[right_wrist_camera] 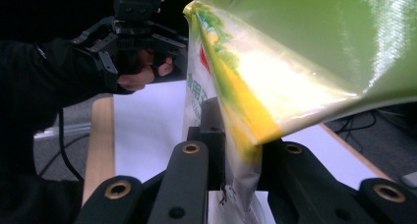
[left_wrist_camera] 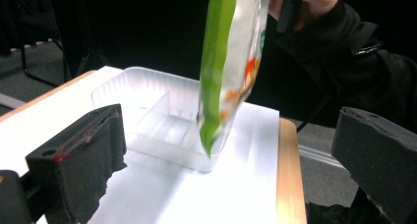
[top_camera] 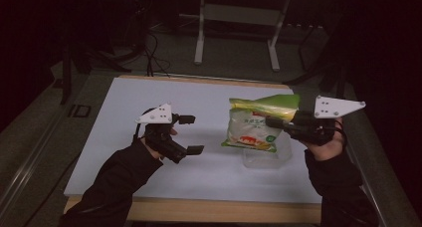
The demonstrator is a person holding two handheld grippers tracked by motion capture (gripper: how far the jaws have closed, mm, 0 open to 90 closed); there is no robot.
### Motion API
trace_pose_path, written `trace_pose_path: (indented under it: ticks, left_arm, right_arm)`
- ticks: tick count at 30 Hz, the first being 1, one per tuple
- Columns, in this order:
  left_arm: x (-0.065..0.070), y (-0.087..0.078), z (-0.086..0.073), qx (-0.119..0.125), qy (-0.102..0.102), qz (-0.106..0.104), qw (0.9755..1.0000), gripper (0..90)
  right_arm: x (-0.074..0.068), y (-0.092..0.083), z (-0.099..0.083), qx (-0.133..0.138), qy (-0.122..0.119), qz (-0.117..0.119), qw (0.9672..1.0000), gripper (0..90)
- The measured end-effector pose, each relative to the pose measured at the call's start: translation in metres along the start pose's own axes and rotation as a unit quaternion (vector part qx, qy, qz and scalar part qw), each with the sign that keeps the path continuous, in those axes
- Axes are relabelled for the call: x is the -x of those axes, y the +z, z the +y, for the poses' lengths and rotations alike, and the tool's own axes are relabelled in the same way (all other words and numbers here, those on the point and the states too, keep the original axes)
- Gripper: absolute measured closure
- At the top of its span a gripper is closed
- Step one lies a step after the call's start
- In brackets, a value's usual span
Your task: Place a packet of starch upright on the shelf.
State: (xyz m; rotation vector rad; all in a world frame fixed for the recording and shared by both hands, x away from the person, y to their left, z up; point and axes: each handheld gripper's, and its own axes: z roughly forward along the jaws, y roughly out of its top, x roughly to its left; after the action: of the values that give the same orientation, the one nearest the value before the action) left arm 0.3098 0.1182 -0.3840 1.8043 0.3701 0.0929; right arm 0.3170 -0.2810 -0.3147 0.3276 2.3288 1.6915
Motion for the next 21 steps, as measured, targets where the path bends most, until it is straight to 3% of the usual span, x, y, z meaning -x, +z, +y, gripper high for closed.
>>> trace_pose_path:
  ticks: [4, 5, 8, 13, 18, 21]
  left_arm:
    - [-0.002, -0.004, -0.009, -0.003, -0.008, 0.007, 0.9999, 0.5]
    - [-0.004, -0.006, -0.017, -0.008, -0.005, 0.018, 0.9998, 0.5]
    - [-0.008, -0.006, -0.027, -0.015, -0.017, 0.029, 0.9993, 0.0]
    - [-0.01, -0.008, -0.048, -0.028, -0.036, 0.032, 0.9985, 0.0]
    - [-0.011, -0.012, -0.063, -0.017, -0.054, 0.03, 0.9979, 0.0]
    - [-0.01, -0.013, -0.068, -0.016, -0.055, 0.029, 0.9979, 0.0]
  right_arm:
    - [0.007, -0.009, -0.002, -0.007, -0.002, -0.007, 0.9999, 82.0]
    - [0.01, -0.012, -0.003, -0.01, -0.001, -0.009, 0.9999, 82.0]
    - [0.022, -0.023, -0.01, -0.033, 0.013, -0.02, 0.9992, 82.1]
    - [0.034, -0.032, -0.023, -0.05, 0.02, -0.035, 0.9979, 82.1]
    - [0.042, -0.033, -0.036, -0.065, 0.037, -0.039, 0.9964, 82.1]
    - [0.046, -0.029, -0.041, -0.076, 0.041, -0.036, 0.9956, 82.1]
